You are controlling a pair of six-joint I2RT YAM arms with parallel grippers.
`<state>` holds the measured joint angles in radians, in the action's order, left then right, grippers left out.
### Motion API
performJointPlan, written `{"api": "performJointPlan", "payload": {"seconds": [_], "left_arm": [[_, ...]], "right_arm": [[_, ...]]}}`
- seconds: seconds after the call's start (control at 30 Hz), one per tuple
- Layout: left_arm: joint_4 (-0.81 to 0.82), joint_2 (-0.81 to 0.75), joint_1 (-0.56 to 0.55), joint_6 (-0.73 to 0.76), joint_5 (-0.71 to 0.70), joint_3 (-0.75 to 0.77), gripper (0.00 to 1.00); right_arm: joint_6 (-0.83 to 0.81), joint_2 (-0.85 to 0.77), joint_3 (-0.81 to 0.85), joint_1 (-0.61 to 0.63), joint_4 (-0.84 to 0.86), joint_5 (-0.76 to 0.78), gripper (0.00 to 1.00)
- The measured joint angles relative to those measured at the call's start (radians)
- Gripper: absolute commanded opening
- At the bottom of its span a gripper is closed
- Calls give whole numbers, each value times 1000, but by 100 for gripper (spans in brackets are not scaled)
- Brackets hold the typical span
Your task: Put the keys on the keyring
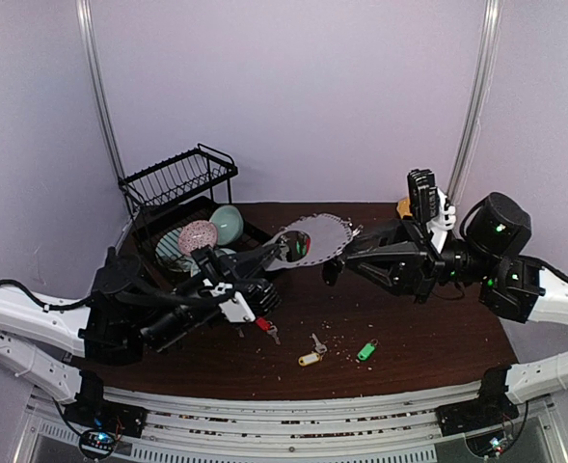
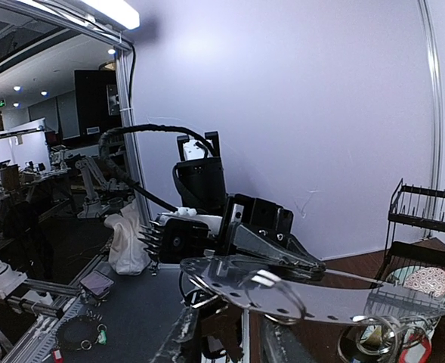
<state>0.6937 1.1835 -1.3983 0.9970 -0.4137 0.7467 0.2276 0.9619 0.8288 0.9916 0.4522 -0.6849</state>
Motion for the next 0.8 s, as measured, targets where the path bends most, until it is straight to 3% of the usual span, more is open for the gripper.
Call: {"api": "performJointPlan", "payload": {"seconds": [0.17, 0.3, 0.8], "left_arm": [[9, 23, -2, 14, -30, 5, 0], [11, 32, -5, 25, -43, 13, 0], [4, 35, -9, 36, -76, 17, 0]], "right_arm": [[13, 11, 0, 8, 11, -30, 27], [14, 14, 0, 17, 16, -40, 10], [-22, -8, -1, 19, -53, 20, 0]]}}
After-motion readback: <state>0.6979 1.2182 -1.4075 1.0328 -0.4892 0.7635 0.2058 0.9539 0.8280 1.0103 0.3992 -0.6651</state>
